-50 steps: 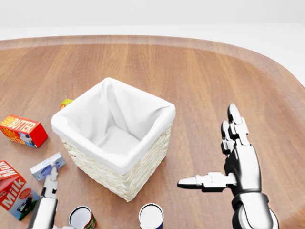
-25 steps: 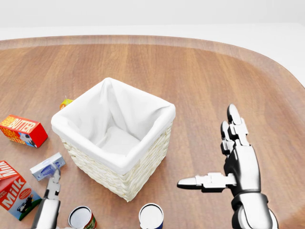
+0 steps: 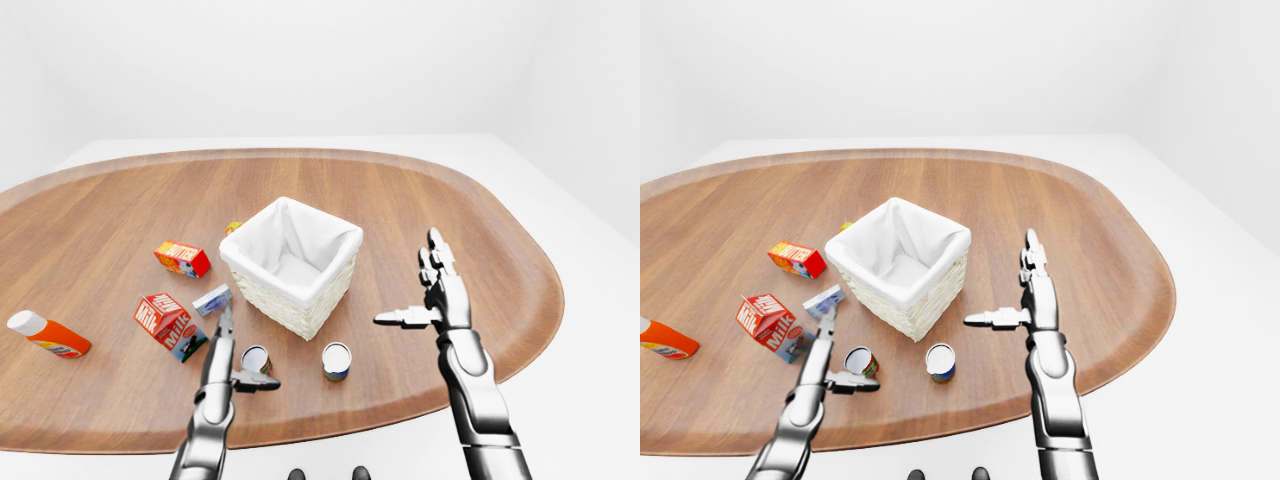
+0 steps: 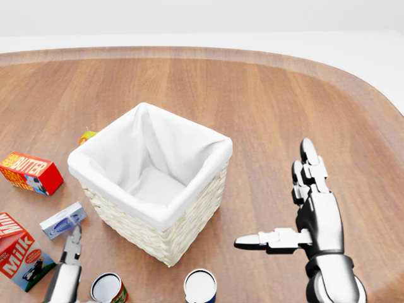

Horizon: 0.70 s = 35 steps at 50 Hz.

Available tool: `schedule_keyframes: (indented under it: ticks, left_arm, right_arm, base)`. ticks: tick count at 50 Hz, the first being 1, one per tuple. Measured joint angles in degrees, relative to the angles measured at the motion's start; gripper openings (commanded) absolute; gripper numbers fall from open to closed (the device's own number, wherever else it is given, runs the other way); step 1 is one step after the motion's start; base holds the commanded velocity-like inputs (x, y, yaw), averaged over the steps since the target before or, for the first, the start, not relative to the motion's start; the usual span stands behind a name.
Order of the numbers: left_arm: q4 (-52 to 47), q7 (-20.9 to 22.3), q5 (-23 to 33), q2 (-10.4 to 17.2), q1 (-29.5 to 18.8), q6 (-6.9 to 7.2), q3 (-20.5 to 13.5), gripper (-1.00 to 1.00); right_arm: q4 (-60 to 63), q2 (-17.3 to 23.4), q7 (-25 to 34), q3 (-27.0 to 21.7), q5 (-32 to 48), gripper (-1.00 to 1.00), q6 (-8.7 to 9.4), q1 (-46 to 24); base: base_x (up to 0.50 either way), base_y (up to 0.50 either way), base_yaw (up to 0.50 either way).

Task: Pick up the tomato sauce, and put it in the basket.

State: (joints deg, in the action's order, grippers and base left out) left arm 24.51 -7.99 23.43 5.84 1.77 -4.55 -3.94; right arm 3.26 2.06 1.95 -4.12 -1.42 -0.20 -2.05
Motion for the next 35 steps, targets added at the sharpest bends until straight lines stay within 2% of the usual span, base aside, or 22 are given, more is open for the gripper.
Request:
schedule_keyframes:
  ticks: [35]
  left_arm:
    - [5.01,-0.91,-0.49,0.25,-2.5,-0.45,0.64,1.0]
  right_arm:
    - [-0.05,-0.02,-0.05,0.07,0.15,1.0,-0.11,0.08]
  base:
    - [0.0,0.0,0.0]
